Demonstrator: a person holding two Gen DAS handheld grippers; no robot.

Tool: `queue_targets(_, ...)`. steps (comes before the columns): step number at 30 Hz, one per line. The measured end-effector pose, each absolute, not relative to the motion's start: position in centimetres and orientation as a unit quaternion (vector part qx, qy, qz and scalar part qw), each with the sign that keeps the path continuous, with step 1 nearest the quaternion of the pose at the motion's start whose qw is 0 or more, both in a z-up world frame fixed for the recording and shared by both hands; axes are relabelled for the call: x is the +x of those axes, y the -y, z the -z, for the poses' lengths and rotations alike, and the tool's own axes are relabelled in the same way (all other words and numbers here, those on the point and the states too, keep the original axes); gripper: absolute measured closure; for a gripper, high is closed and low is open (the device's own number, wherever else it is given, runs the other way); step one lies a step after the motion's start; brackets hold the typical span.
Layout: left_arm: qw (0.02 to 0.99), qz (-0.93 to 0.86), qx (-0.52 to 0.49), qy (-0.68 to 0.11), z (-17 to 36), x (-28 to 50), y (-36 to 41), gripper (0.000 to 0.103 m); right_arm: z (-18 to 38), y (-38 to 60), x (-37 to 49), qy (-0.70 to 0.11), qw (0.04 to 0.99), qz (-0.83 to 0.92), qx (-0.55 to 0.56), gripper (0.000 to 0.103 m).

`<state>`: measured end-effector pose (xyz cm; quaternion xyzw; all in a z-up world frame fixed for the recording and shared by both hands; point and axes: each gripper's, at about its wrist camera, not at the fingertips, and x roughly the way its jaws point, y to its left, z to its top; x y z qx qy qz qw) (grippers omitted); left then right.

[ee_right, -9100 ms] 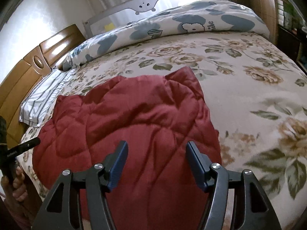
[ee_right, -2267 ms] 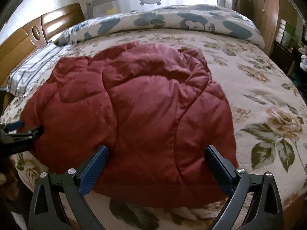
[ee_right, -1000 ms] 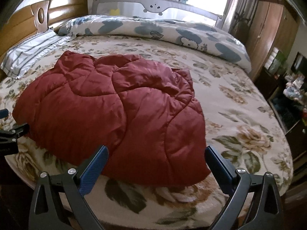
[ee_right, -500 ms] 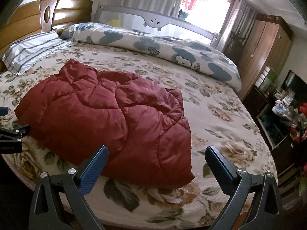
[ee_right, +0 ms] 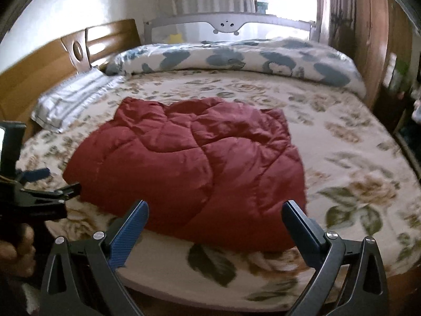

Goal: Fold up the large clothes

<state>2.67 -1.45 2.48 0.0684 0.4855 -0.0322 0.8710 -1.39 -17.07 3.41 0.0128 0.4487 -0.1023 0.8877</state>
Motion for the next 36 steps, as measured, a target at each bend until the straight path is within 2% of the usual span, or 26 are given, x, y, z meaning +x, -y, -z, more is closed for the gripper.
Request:
queue_targets(6,0.871,0.036,0.063,-0.486,-2.7,2.8,1.8,0.001,-2.9,17.6,-1.3,-0.45,0.886,0.101,0.04,0.002)
queue_targets(36,0.873,0.043,0.059,-0.482,-2.8,4.6,3.2,0.001,-1.8,18.0,0.3,-0.466,0.878,0.103,0.038,0.001)
